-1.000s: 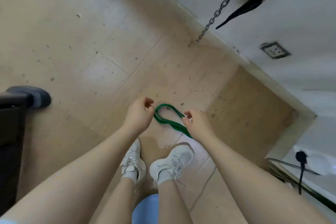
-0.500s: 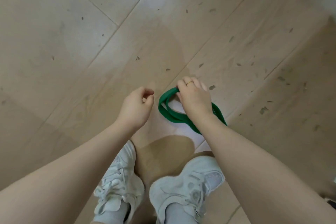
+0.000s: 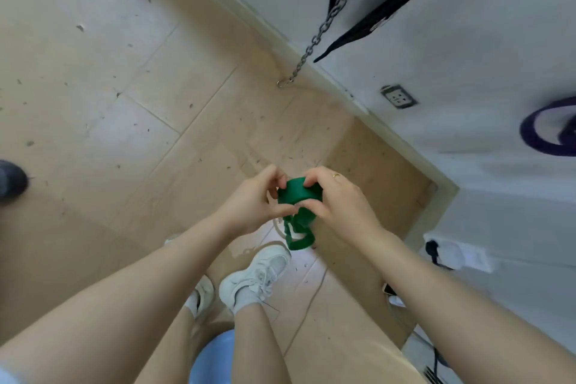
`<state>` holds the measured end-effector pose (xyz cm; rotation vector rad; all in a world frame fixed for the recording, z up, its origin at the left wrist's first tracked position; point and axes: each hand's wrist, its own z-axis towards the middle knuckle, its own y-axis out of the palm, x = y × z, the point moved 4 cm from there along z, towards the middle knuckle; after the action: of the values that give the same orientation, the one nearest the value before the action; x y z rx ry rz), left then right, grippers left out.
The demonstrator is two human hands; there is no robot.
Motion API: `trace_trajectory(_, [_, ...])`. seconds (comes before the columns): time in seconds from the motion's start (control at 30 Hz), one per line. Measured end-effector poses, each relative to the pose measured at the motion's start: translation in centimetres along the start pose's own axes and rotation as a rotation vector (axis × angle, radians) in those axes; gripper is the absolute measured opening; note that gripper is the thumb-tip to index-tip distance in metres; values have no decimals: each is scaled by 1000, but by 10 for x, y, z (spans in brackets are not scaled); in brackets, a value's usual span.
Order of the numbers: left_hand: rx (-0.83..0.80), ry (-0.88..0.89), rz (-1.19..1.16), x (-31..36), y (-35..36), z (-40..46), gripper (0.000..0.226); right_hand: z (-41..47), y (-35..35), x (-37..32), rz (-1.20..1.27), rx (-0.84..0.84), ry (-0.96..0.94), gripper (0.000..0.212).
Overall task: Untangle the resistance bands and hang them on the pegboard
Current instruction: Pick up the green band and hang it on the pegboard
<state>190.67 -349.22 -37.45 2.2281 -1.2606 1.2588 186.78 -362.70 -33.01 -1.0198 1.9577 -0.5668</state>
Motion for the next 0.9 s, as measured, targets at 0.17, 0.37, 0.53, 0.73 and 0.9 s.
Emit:
trace_trajectory(0.17, [48,165,80,120,-24,-69,39,-81,-104,-58,23,106,8,29])
trace_trajectory(0.37, [264,460,349,250,-67,-143,38,-164,-201,-126,225,437,81,26])
trace_trajectory(0.53, [277,682,308,353,-94,-190,38,-218,-276,-174,354,760,38,24])
trace_trajectory(0.73, [127,797,218,440,-92,-214,33,-263,-337,-190,285,938,-13,24])
trace_trajectory(0.9, [19,843,241,491,-63,-205,32,-292,-370,-168,340,973,3,21])
